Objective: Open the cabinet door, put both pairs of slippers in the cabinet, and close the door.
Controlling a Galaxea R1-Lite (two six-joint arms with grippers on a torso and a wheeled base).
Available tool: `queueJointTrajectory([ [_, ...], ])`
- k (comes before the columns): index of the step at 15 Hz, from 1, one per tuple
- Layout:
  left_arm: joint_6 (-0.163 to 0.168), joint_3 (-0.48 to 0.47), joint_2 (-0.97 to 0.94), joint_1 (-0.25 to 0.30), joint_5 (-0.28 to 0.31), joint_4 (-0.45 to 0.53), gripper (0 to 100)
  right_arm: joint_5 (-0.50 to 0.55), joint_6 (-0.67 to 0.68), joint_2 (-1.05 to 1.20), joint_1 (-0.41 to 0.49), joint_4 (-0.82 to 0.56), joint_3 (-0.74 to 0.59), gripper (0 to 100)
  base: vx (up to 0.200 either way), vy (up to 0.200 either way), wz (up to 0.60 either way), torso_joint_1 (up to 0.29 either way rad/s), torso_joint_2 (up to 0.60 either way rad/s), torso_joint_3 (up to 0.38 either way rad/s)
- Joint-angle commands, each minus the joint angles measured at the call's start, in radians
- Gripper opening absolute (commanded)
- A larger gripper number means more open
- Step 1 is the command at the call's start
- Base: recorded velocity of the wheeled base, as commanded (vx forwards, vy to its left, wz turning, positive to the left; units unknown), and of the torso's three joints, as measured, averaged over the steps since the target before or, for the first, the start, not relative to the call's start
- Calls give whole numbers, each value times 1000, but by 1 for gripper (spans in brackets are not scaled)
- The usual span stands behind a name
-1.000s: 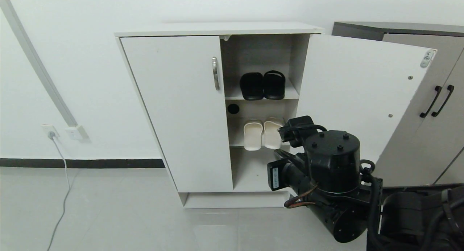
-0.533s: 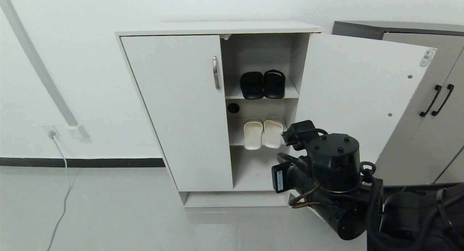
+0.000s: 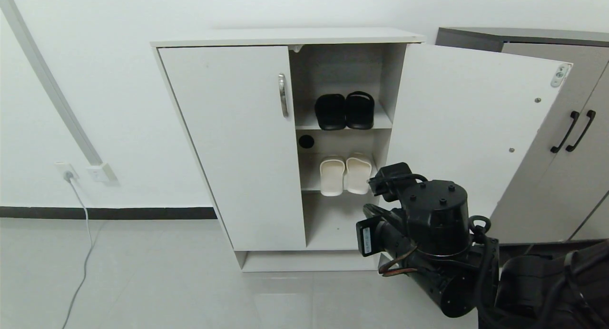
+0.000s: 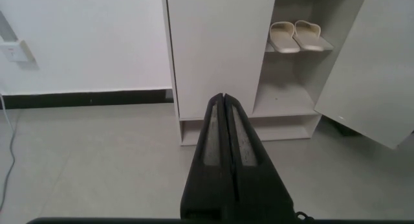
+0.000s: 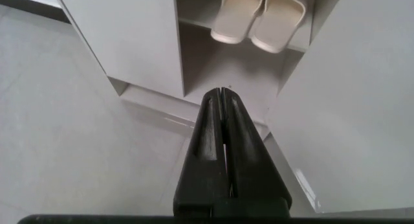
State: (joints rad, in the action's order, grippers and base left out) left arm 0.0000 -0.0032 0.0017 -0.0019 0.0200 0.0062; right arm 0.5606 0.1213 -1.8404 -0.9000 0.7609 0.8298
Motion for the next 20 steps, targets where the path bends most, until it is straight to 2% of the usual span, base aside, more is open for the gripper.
queueJointTrajectory([
  [1,0,0,0,0,0,0,0,1,0,-5,0,0,0,0,0,0,0,0,0,0],
  [3,0,0,0,0,0,0,0,2,-5,-3,0,-2,0,0,0,0,0,1,-33,-43],
  [6,0,0,0,0,0,0,0,2,-11,-3,0,-2,-1,0,0,0,0,4,-183,-312],
  [11,0,0,0,0,0,0,0,2,-11,-5,0,-2,-1,0,0,0,0,46,-493,-368],
  [20,0,0,0,0,0,0,0,2,-11,-13,0,-2,-8,0,0,0,0,137,-466,-338],
])
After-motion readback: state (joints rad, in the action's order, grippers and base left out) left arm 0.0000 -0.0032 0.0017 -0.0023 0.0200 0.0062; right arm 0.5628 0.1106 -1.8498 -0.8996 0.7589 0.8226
